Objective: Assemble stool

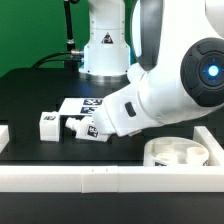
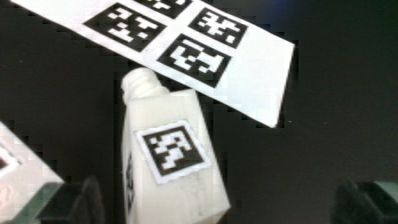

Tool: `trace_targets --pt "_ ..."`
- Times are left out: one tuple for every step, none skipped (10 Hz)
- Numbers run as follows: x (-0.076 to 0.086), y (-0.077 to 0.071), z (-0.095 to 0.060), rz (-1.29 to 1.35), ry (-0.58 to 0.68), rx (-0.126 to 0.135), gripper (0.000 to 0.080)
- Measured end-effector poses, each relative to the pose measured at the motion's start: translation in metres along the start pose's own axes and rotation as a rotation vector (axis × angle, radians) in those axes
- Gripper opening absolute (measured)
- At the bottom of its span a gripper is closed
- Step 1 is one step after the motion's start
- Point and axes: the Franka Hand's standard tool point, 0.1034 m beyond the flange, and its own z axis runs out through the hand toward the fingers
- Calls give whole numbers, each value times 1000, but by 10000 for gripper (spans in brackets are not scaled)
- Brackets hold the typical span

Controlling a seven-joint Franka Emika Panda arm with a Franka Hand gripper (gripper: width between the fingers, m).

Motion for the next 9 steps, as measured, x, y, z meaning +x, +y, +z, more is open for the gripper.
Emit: trace_targets --pt "11 4 1 -22 46 -27 649" --pt "12 6 0 -44 85 -54 649" --pt "9 6 2 -63 85 -53 649" --pt "11 6 4 -65 82 -52 649" --pt "11 6 4 -65 82 -52 649" --pt "10 5 5 -66 84 -38 649" --pt "10 7 7 -64 84 -22 649" --pt "11 6 7 -64 84 -23 649" --pt "10 4 9 -66 85 27 649"
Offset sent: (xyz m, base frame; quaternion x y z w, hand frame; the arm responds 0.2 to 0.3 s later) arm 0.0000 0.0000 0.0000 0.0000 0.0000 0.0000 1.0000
